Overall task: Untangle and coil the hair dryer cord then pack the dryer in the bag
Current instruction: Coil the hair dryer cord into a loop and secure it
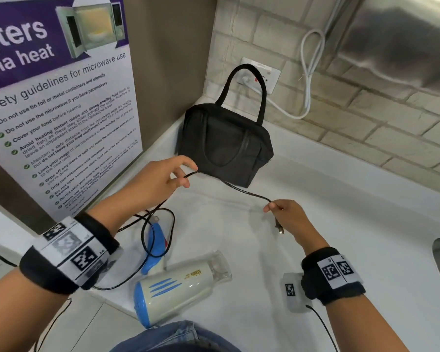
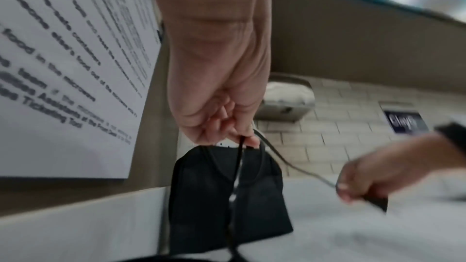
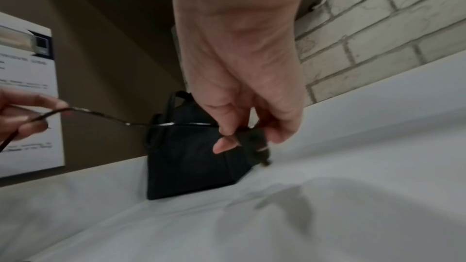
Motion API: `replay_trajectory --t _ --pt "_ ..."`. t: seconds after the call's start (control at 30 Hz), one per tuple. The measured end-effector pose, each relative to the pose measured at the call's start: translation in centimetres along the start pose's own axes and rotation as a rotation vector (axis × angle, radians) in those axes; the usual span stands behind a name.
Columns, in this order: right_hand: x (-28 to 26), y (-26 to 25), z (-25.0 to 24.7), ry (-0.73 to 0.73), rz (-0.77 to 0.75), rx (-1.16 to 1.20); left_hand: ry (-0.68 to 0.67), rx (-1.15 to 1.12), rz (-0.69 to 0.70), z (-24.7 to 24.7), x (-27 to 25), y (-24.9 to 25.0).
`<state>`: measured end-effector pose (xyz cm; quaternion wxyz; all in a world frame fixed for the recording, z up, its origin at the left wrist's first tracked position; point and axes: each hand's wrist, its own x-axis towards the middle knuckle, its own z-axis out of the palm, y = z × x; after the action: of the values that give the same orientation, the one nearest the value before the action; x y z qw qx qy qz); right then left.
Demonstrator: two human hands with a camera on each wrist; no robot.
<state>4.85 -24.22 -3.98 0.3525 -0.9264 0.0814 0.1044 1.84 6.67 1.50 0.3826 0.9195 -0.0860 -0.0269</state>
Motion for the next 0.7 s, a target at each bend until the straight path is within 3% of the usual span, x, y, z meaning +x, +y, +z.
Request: replay_trajectory --t 0.17,0.4,0.7 --pt "0.3 2.0 -0.9 0.020 0.145 0.233 -0.089 0.101 0.006 2.0 2.0 -0.6" --pt "1.1 5.1 -1.2 0.150 0.314 0.278 -0.415 0.181 -0.048 5.7 4.1 -0.1" --pt "0.9 7.5 -0.6 0.179 0.354 0.186 -0.366 0.003 -0.101 3.5 2.2 -0.5"
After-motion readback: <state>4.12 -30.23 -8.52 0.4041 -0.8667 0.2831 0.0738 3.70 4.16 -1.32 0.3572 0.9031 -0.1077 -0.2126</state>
